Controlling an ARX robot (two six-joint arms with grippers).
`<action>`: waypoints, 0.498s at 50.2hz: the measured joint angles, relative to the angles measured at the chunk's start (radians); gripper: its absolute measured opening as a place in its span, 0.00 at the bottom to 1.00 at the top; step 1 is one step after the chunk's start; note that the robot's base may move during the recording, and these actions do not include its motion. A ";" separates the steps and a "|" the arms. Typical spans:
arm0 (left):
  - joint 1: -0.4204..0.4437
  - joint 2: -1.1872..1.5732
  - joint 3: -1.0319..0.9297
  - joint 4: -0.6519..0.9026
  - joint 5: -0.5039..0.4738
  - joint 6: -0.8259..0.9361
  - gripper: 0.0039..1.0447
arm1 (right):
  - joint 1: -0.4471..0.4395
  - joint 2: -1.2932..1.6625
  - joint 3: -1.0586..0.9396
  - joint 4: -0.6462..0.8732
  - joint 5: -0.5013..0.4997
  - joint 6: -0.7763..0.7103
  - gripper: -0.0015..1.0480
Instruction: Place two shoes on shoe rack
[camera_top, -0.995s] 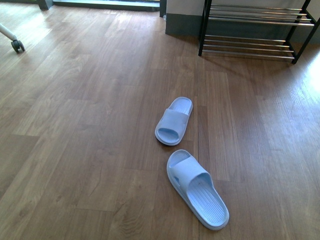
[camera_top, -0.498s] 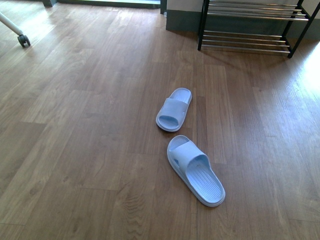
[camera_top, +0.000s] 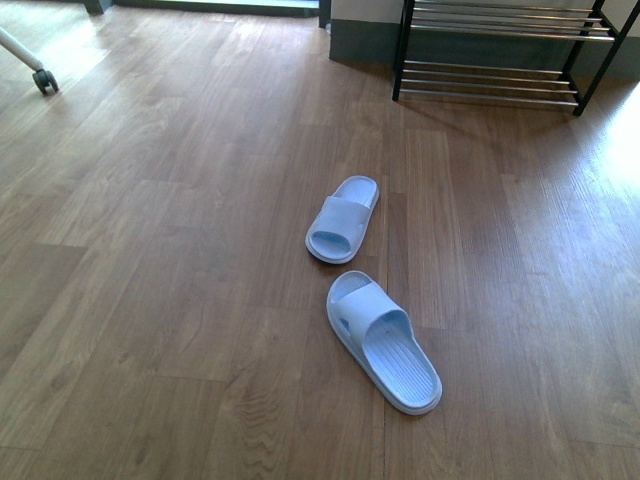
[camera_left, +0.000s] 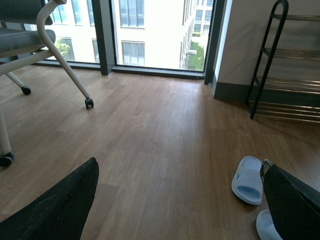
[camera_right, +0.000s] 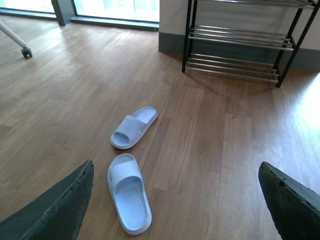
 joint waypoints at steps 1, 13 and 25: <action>0.000 0.000 0.000 0.000 0.002 0.000 0.91 | 0.000 0.000 0.000 0.000 0.002 0.000 0.91; 0.000 0.000 0.000 0.000 0.002 0.000 0.91 | 0.002 0.000 0.001 0.000 0.006 0.000 0.91; 0.000 0.000 0.000 0.000 0.002 0.000 0.91 | -0.021 0.109 0.026 0.079 0.001 0.039 0.91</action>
